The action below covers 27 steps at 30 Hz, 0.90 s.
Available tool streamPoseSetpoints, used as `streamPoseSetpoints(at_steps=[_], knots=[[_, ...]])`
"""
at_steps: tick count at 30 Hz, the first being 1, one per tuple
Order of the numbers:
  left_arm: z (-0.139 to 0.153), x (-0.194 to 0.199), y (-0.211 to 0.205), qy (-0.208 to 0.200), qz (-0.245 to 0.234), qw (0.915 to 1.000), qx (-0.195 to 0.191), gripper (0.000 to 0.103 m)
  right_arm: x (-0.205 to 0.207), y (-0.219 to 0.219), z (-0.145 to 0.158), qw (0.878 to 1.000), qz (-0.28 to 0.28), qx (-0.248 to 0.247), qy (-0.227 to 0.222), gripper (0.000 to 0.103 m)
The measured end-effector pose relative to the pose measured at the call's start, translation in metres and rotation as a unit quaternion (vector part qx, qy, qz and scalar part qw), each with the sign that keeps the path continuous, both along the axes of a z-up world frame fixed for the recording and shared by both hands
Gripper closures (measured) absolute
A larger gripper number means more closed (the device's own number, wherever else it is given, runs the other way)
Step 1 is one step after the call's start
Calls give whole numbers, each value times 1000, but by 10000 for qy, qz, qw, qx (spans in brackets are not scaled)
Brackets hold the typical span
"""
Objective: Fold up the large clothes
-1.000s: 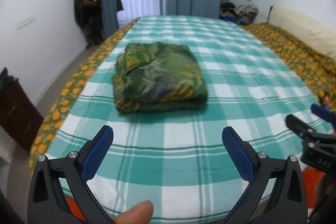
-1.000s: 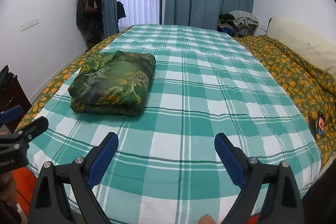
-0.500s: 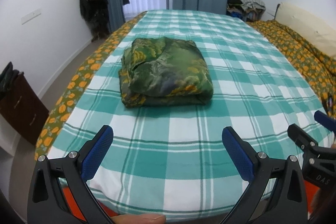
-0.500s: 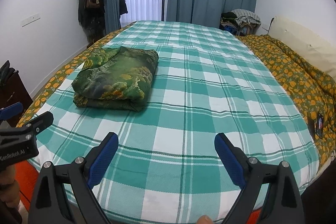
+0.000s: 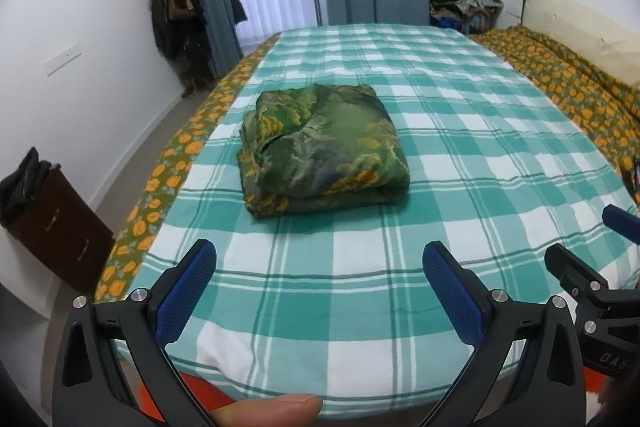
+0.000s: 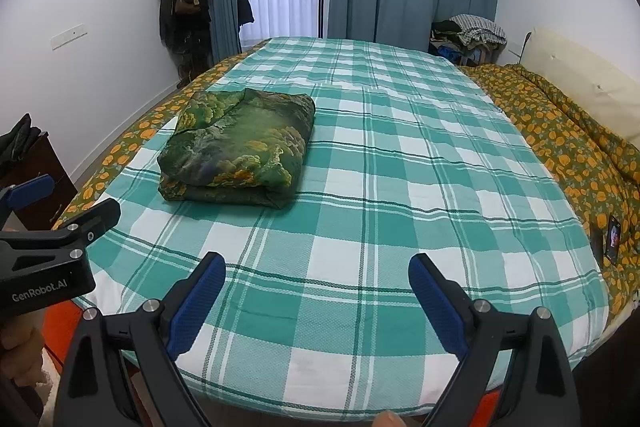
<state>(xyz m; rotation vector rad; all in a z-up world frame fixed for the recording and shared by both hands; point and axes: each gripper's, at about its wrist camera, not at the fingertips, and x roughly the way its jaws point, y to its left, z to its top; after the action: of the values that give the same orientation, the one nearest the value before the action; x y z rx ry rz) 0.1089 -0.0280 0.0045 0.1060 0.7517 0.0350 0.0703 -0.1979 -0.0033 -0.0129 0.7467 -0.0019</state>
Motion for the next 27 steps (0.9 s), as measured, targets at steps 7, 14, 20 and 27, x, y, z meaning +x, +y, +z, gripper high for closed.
streamPoseSetpoints(at_steps=[7,14,20,27], knots=[[0,0,1,8,28,10000,-8,0,-2,1,4,10000,72,0,59,8],[-3,2,3,56,96,9999,-18,0,-2,4,5,9999,110,-10,71,8],[-1,1,2,10,13,10000,7,0,-2,4,4,9999,118,-12,88,8],[1,-1,-1,7,-29,10000,45,0,-2,4,6,9999,110,-32,62,8]])
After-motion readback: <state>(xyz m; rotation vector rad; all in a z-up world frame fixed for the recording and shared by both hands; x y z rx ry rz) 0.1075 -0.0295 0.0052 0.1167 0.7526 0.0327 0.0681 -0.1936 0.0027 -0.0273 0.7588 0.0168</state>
